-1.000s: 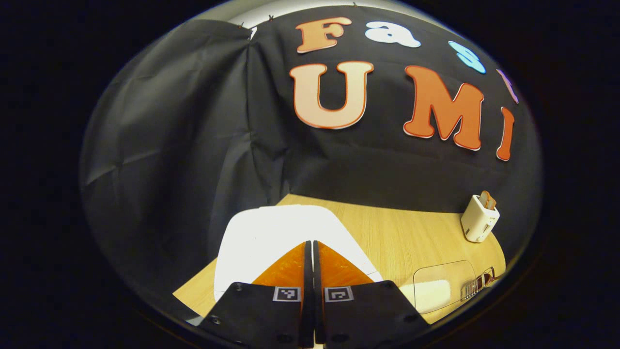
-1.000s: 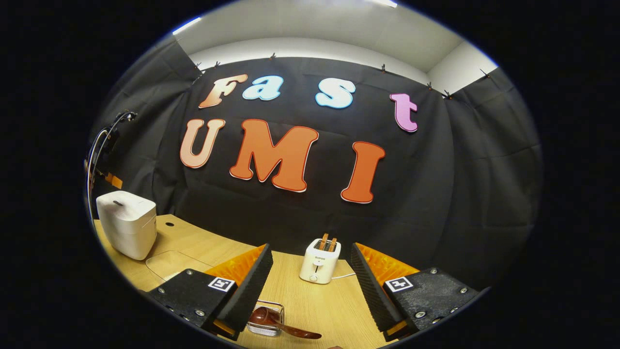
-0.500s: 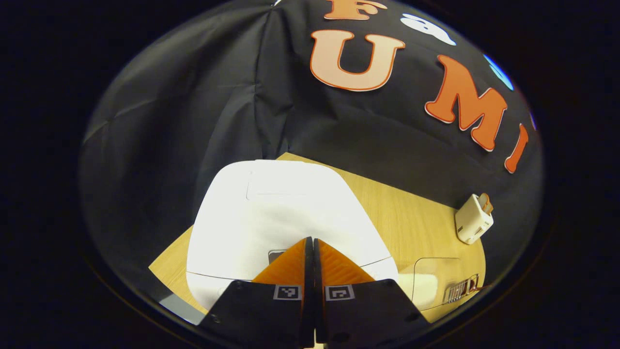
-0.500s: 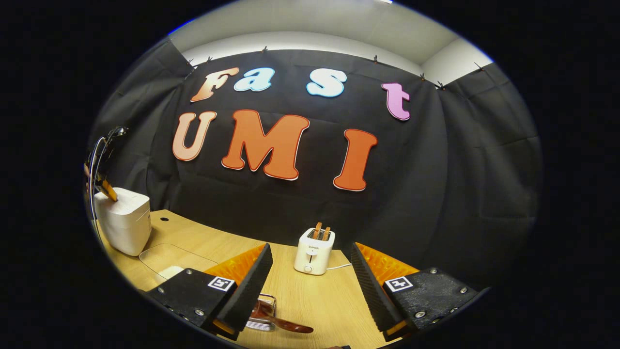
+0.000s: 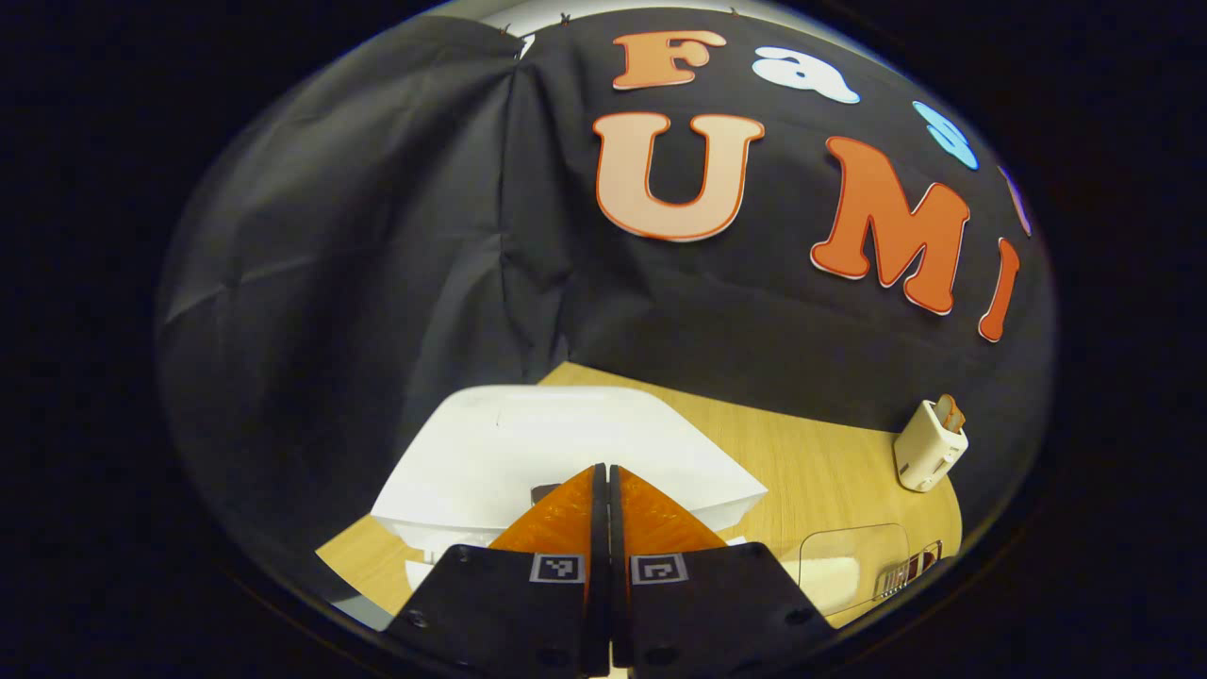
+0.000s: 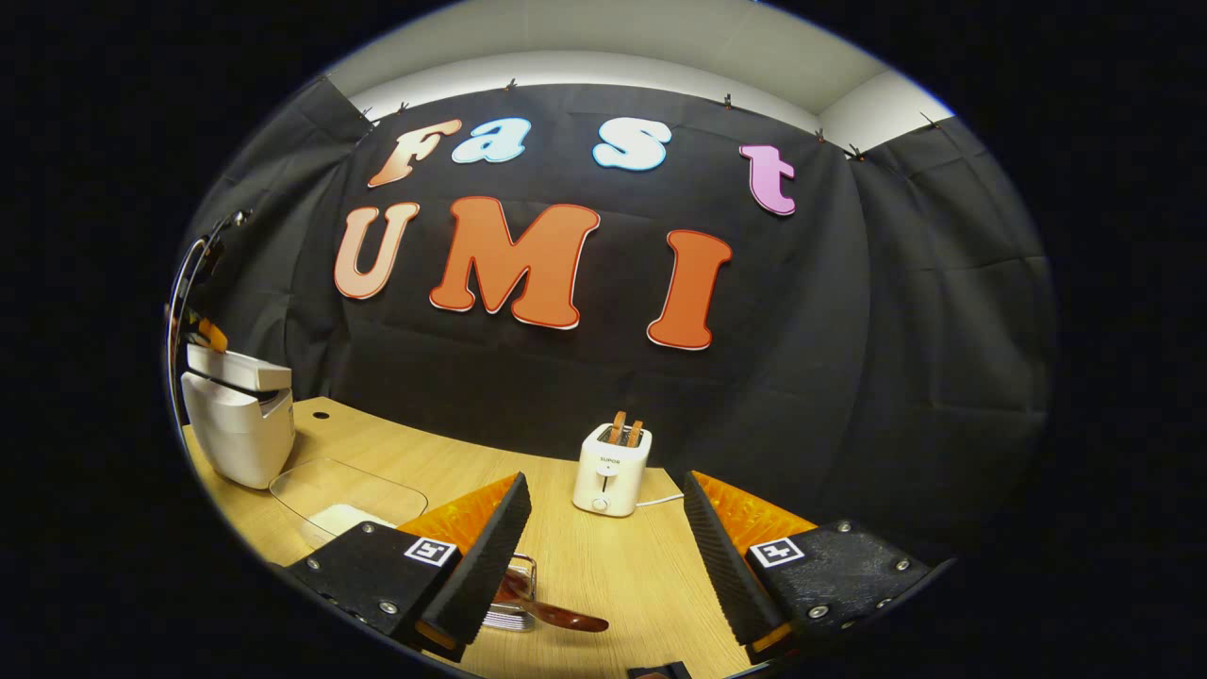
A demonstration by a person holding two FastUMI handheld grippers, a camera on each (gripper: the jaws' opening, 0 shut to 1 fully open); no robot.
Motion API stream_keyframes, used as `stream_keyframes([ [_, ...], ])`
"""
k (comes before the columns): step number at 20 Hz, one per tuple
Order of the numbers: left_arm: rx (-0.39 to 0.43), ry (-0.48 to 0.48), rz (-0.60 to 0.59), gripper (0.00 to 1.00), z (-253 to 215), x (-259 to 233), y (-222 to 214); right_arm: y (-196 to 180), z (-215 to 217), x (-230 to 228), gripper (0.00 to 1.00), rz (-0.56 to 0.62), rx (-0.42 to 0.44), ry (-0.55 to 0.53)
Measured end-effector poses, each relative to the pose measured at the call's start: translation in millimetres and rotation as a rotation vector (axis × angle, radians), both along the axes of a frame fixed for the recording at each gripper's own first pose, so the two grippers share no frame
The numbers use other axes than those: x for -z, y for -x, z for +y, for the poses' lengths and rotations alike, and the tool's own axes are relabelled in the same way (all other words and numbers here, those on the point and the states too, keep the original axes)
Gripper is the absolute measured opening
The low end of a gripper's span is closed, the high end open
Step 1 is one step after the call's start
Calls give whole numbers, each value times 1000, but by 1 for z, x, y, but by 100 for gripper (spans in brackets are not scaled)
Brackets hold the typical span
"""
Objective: Close the left gripper, press the button to open the rice cooker; take a wooden spoon from the chopstick holder with the right hand, scoop a spoonful of rice and pour it into the rice cooker, then put the wooden spoon back into the chopstick holder.
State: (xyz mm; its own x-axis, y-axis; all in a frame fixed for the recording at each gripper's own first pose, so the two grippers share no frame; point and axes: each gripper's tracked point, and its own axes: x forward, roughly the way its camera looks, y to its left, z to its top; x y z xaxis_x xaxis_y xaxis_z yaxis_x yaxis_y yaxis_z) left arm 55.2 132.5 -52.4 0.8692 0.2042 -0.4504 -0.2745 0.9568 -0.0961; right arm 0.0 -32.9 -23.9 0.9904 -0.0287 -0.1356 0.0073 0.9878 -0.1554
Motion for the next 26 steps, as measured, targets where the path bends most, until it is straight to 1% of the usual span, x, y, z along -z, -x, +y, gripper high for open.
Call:
stream_keyframes([
  [1,-21,-46,-41,7,4,-16,0,2,-1,2,98,5,3,0],
  [2,-34,-95,-90,4,7,-33,0,2,-1,4,98,5,0,2],
  [3,-47,-124,-114,4,8,-40,0,4,0,5,98,3,-3,3],
  [6,-31,-158,-184,4,-4,-61,9,8,0,18,97,34,-10,2],
  [9,-12,-204,-198,4,-13,-59,14,14,-2,27,98,57,-8,0],
  [10,-2,-205,-194,4,-16,-58,17,18,-3,29,98,64,-10,-2],
  [11,10,-203,-194,7,-21,-57,19,20,-3,30,98,65,-14,-7],
  [12,18,-193,-195,4,-24,-54,19,23,-1,32,97,67,-20,-16],
  [15,30,-167,-196,5,-31,-45,15,33,4,46,97,90,-41,-53],
  [16,34,-160,-197,14,-34,-43,15,35,4,48,97,86,-44,-66],
  [18,42,-142,-201,20,-39,-39,14,37,8,56,97,93,-50,-94],
  [19,47,-138,-199,21,-42,-37,15,37,9,60,97,102,-50,-110],
  [20,51,-136,-195,24,-44,-34,15,38,9,66,97,110,-47,-126],
  [21,55,-134,-196,29,-46,-32,15,38,10,73,97,119,-42,-142],
  [23,59,-137,-205,30,-50,-32,17,37,10,85,97,137,-30,-184],
  [24,60,-140,-211,27,-51,-32,18,36,12,91,96,148,-29,-203],
  [25,60,-146,-215,27,-52,-32,18,36,14,97,96,163,-29,-221],
  [26,62,-151,-217,32,-54,-31,19,37,17,105,95,177,-28,-240],
])
